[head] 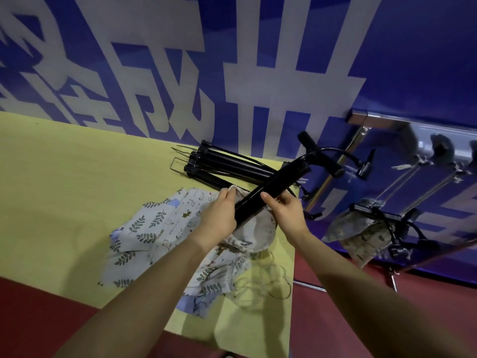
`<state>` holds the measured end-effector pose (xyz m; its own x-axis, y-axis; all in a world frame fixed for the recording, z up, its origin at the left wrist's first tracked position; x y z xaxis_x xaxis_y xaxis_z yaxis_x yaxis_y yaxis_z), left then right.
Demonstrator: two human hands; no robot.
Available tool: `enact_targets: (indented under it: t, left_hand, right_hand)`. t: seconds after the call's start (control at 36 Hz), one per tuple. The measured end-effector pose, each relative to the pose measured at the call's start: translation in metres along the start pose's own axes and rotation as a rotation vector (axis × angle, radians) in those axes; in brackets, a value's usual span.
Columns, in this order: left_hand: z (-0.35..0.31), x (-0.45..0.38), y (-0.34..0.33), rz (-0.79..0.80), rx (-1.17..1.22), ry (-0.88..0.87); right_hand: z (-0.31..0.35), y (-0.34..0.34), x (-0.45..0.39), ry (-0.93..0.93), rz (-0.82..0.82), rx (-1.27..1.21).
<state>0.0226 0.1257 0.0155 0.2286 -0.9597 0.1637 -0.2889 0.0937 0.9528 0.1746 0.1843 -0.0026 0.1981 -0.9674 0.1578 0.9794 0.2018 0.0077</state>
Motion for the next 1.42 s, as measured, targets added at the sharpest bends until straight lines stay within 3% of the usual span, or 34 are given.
enact_targets:
  t: [0.31,0.53,0.69,0.92,1.08,1.42]
  left_hand:
    - [0.019,0.033,0.079,-0.391,0.287,0.041]
    - [0.036,0.053,0.114,-0.431,0.533,-0.030]
    - [0.049,0.073,0.121,-0.605,0.565,-0.131]
    - [0.054,0.072,0.127,-0.658,0.258,-0.173]
    - [0.068,0.061,0.135,-0.659,0.402,-0.050]
    - [0.070,0.054,0.141,-0.632,0.442,-0.020]
  right_hand:
    - [0.054,-0.055,0.021,0.288,0.070,0.350]
    - [0.085,-0.093,0.035,0.430,0.132,0.548]
    - [0.075,-0.111,0.048,0.434,0.162,0.720]
    - [0.060,-0.131,0.050,0.412,0.312,0.759]
    - [0.064,-0.133,0.045,0.425,0.387,0.817]
    - [0.073,-0.101,0.032,0.440,0.213,0.809]
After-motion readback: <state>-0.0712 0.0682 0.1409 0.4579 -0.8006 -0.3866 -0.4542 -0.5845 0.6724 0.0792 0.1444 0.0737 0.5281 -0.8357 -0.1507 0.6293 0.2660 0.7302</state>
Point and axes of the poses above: each hand's wrist, its own x-axis away from the middle knuckle, its own y-axis out of the back of the hand, z = x × y, the point moved 6 cm from there along -x, towards the middle knuckle, and after that the axes turned 8 degrees about -x, right-handed, at the moved point
